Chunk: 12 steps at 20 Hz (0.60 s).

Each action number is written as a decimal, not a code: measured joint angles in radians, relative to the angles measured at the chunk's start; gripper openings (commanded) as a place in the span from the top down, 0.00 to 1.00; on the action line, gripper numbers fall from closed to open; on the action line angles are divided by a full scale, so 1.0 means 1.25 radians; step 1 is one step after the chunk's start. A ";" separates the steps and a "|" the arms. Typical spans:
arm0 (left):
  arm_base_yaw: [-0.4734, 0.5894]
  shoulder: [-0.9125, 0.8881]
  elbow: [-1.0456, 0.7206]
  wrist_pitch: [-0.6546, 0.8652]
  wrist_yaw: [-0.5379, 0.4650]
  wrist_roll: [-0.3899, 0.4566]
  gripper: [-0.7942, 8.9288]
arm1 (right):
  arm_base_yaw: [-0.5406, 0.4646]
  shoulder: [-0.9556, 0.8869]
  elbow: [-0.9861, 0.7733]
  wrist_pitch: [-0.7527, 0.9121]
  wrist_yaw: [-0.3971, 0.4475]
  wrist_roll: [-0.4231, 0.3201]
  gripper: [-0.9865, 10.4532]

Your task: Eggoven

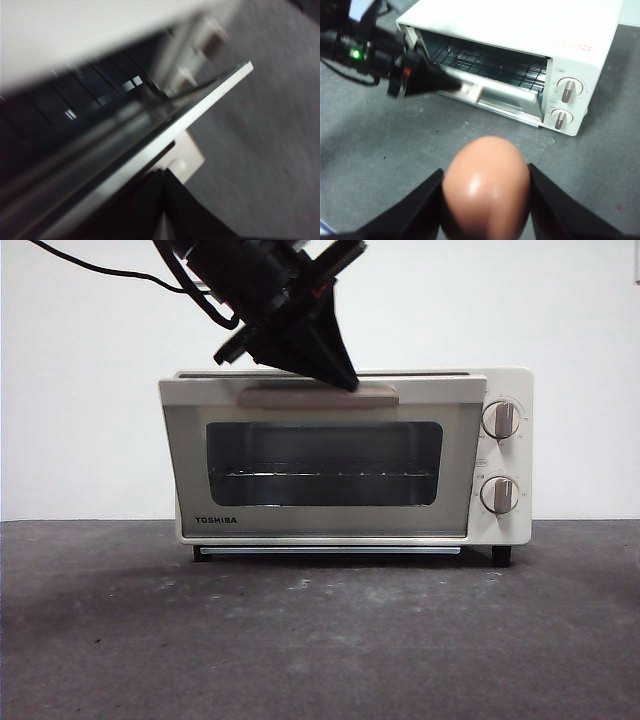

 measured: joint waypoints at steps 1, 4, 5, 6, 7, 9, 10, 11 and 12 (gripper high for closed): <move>-0.007 0.000 0.000 -0.019 0.001 0.000 0.91 | 0.000 0.000 0.000 0.000 0.000 0.000 0.91; -0.027 0.002 -0.004 -0.081 0.001 0.000 0.91 | 0.000 0.000 0.000 0.000 0.000 0.000 0.91; -0.033 0.002 -0.005 -0.098 -0.001 0.000 0.91 | 0.000 0.000 0.000 0.000 0.000 0.000 0.91; -0.041 0.006 -0.006 -0.127 -0.003 0.001 0.91 | 0.000 0.000 0.000 0.001 0.000 0.000 0.91; -0.049 0.010 -0.010 -0.152 -0.006 0.003 0.91 | 0.000 0.000 0.000 0.002 0.000 0.000 0.91; -0.065 0.017 -0.014 -0.198 -0.011 0.006 0.91 | 0.000 0.002 0.000 0.009 0.000 0.000 0.91; -0.072 0.017 -0.014 -0.209 -0.016 0.006 0.91 | 0.000 0.007 0.000 0.012 0.000 0.000 0.91; -0.076 0.017 -0.014 -0.209 -0.016 0.006 0.91 | 0.000 0.012 0.000 0.012 0.000 0.000 0.91; -0.080 0.017 -0.014 -0.215 -0.016 0.006 0.91 | 0.000 0.021 0.000 0.012 0.000 0.000 0.91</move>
